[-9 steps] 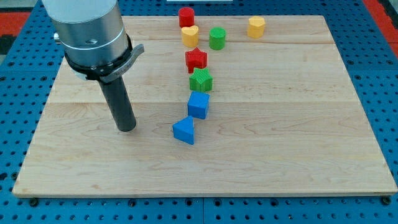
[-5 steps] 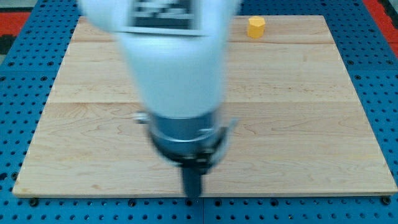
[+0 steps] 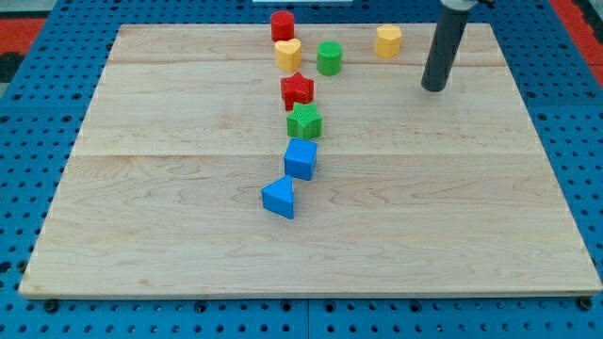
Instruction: Push the yellow hexagon up a bit
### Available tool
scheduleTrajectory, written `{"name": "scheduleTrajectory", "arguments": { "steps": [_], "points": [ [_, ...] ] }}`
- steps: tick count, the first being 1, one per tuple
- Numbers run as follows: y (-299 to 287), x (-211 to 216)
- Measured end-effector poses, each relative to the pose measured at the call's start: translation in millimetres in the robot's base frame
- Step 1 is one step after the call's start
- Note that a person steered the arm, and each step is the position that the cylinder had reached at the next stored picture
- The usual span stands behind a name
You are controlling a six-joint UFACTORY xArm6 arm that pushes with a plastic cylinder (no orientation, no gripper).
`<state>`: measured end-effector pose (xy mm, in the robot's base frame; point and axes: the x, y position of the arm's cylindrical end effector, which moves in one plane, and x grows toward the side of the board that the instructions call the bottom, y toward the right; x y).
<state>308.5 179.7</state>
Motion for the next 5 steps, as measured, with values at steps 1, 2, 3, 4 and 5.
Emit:
{"name": "scheduleTrajectory", "arguments": {
  "steps": [1,2,3,4,5],
  "points": [
    [-11,-43],
    [-27,-44],
    [-31,-31],
    [-31,-46],
    [-35,-47]
  ]
}}
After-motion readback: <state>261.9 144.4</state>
